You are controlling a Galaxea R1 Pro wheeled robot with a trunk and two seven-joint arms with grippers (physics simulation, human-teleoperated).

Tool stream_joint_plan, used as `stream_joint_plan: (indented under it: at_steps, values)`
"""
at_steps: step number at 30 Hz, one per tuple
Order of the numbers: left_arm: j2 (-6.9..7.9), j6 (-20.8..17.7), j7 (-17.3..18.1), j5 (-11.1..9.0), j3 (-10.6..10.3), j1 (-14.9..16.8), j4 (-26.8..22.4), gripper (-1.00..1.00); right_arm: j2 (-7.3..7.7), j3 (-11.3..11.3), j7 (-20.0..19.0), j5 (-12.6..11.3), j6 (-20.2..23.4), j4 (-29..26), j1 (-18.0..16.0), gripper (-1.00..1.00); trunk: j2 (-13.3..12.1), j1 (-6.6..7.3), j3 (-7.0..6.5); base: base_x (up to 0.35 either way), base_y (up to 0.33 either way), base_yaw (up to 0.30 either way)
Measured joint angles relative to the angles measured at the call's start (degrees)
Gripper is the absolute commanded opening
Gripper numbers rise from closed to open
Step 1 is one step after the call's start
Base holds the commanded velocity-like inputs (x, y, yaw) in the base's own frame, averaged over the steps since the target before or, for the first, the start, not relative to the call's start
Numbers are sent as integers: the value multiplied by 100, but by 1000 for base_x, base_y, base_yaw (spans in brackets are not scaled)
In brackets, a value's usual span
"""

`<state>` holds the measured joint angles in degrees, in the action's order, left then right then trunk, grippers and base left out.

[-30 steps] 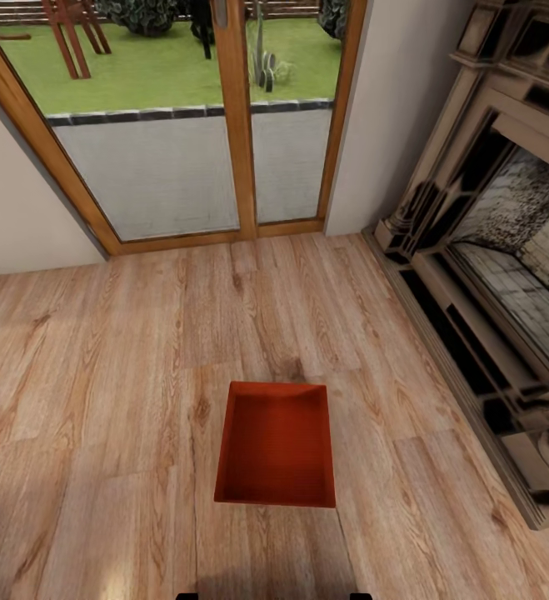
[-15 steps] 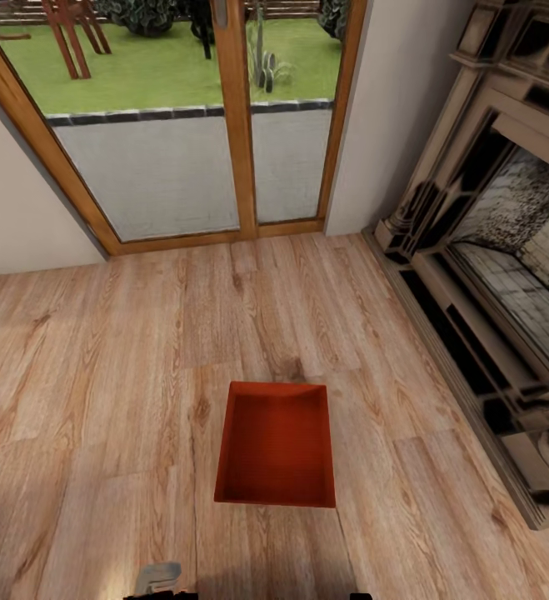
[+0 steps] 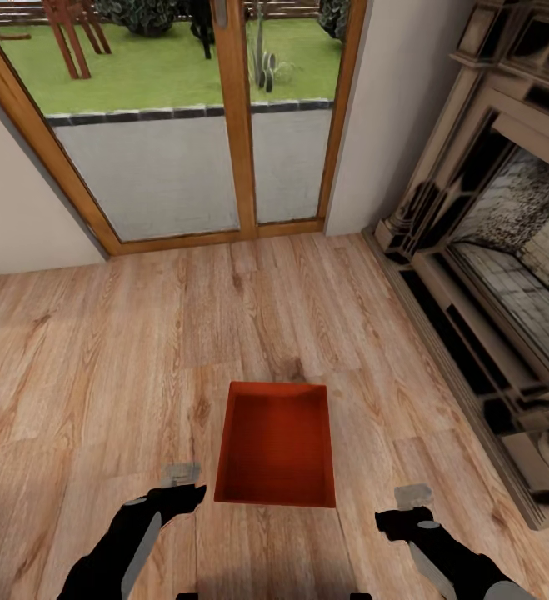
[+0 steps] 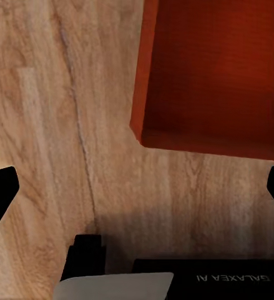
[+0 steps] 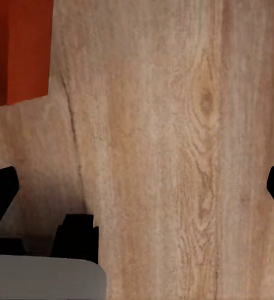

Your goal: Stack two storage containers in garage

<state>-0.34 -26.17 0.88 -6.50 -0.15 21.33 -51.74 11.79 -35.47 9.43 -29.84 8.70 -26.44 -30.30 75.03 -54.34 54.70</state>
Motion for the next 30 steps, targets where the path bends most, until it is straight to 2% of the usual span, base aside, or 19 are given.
stream_joint_plan:
  at_steps: [4,5,6,8,9,11,12,14,15,17,18,22,30]
  values:
    - [-106,-15,-3,-1,-8,205,14,100,-159,-1,312,-6,74,-1,-202,100,0,0,0,0,0,0]
    - [-148,-18,-5,-1,-13,263,18,100,-250,-1,445,-8,114,1,-276,100,0,0,0,0,0,0]
    - [-214,-46,-13,-20,-18,410,41,100,-449,-5,635,-14,123,7,-401,100,0,0,0,0,0,0]
    - [-244,-143,-16,-27,-15,572,66,100,-617,-2,715,-19,113,7,-478,100,0,0,0,0,0,0]
    - [-262,-296,-12,-21,-15,702,92,100,-810,4,771,-28,102,38,-567,100,0,0,0,0,0,0]
    - [-279,-375,-9,-17,-16,763,107,100,-954,30,811,-48,96,76,-635,100,0,0,1,0,0,0]
    - [-320,-440,-8,-17,-21,827,137,100,-1100,91,871,-160,80,138,-716,100,0,0,0,0,0,0]
    - [-371,-472,-7,-10,-24,874,191,100,-1196,138,928,-348,22,189,-788,100,0,0,1,0,0,0]
    - [-421,-481,-7,91,-26,949,343,100,-1281,160,996,-583,-179,274,-880,100,0,0,1,0,0,0]
    - [-470,-472,-30,288,-22,1078,627,100,-1466,170,1088,-771,-393,491,-1005,100,0,0,1,0,0,0]
    - [-588,-410,-66,431,-20,1233,971,100,-1657,170,1138,-851,-560,747,-1077,100,0,0,1,0,0,0]
    - [-744,-265,-143,511,-17,1317,1197,100,-1747,163,1165,-861,-605,834,-1108,100,0,0,1,0,0,0]
    - [-781,-224,-277,523,-23,1342,1242,100,-1707,144,1173,-845,-479,847,-1132,100,0,0,1,0,0,0]
